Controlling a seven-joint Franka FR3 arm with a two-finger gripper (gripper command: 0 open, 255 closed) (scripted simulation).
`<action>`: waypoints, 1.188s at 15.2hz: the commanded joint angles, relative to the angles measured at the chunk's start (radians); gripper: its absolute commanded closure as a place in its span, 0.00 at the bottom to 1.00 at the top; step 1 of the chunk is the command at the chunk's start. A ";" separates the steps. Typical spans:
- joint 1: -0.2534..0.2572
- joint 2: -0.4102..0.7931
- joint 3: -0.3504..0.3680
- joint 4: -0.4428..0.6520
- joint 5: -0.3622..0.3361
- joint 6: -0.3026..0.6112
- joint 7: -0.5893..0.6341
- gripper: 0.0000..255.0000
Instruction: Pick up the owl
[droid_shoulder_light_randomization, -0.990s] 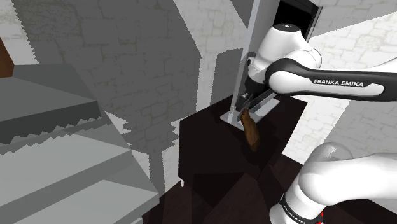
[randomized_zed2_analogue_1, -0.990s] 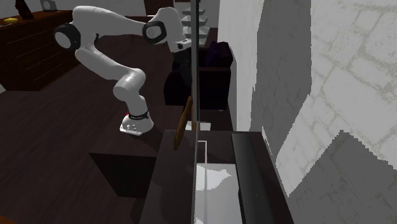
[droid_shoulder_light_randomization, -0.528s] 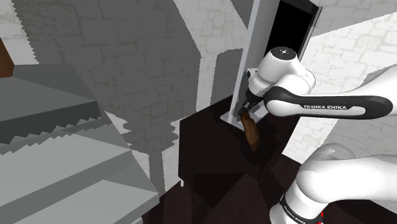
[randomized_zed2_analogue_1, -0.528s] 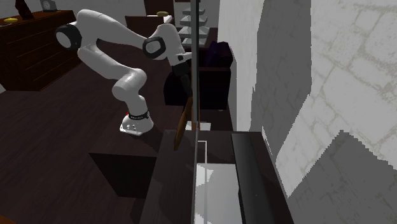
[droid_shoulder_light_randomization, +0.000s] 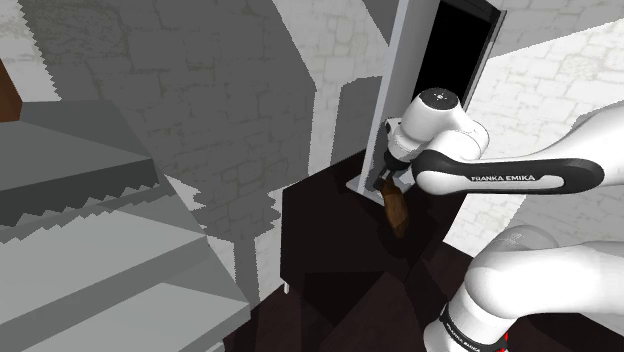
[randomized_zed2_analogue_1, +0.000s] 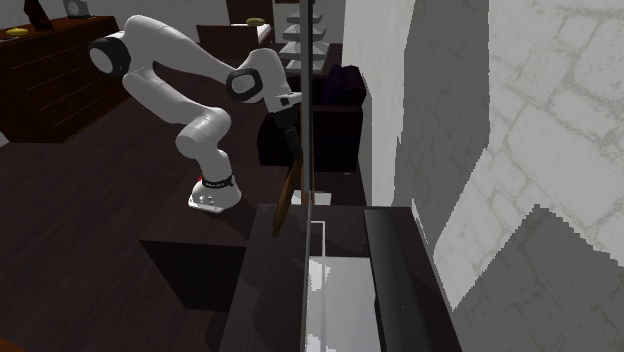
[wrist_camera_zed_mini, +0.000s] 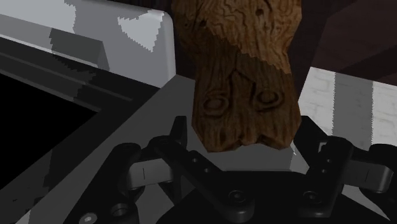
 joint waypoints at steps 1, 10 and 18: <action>0.002 0.007 0.000 -0.005 0.000 0.032 -0.002 1.00; 0.016 -0.008 -0.003 0.014 0.007 -0.003 -0.009 1.00; 0.042 -0.030 -0.009 0.108 0.035 -0.118 -0.046 1.00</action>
